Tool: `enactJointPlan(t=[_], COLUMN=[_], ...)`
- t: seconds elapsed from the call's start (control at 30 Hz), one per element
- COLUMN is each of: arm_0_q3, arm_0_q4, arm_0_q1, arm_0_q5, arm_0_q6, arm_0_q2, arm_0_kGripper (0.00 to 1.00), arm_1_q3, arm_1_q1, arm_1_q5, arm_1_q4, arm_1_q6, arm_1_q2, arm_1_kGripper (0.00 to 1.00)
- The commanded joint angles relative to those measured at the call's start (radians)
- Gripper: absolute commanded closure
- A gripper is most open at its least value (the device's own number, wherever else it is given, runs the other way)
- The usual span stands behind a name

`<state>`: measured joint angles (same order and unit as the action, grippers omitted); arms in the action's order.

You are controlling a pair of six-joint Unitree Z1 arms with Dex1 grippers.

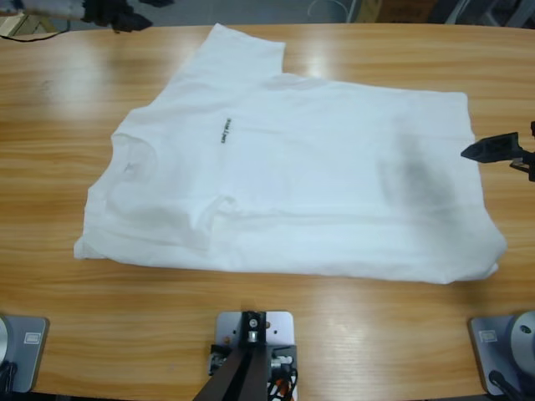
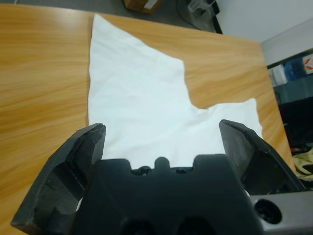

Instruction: Fold clothes

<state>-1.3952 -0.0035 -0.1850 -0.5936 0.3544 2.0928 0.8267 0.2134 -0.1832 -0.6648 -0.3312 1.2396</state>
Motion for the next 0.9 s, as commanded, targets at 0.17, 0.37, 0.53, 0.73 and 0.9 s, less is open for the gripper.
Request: enactJointPlan(t=[0.17,0.37,0.53,0.73,0.9], arm_0_q3=[-0.03,-0.037,-0.036,-0.066,-0.064], arm_0_q4=[0.04,0.059,0.067,0.135,0.188], arm_0_q1=[-0.021,-0.012,-0.012,-0.014,-0.025], arm_0_q5=[0.07,0.075,0.059,0.061,0.061], arm_0_q6=[0.01,0.058,0.06,0.08,0.064], arm_0_q2=[0.15,0.165,0.171,0.189,0.185], arm_0_kGripper=[0.101,0.1,0.101,0.096,0.092], arm_1_q3=[-0.031,-0.031,-0.032,-0.033,-0.037], arm_1_q1=[0.012,0.012,0.012,0.012,0.012], arm_1_q5=[-0.009,-0.01,-0.009,-0.009,-0.009], arm_1_q4=[0.007,0.007,0.008,0.01,0.013], arm_1_q6=[0.015,0.015,0.015,0.015,0.015], arm_1_q2=[0.014,0.011,0.011,0.007,0.004], arm_1_kGripper=[0.0,0.0,0.0,0.0,0.0])
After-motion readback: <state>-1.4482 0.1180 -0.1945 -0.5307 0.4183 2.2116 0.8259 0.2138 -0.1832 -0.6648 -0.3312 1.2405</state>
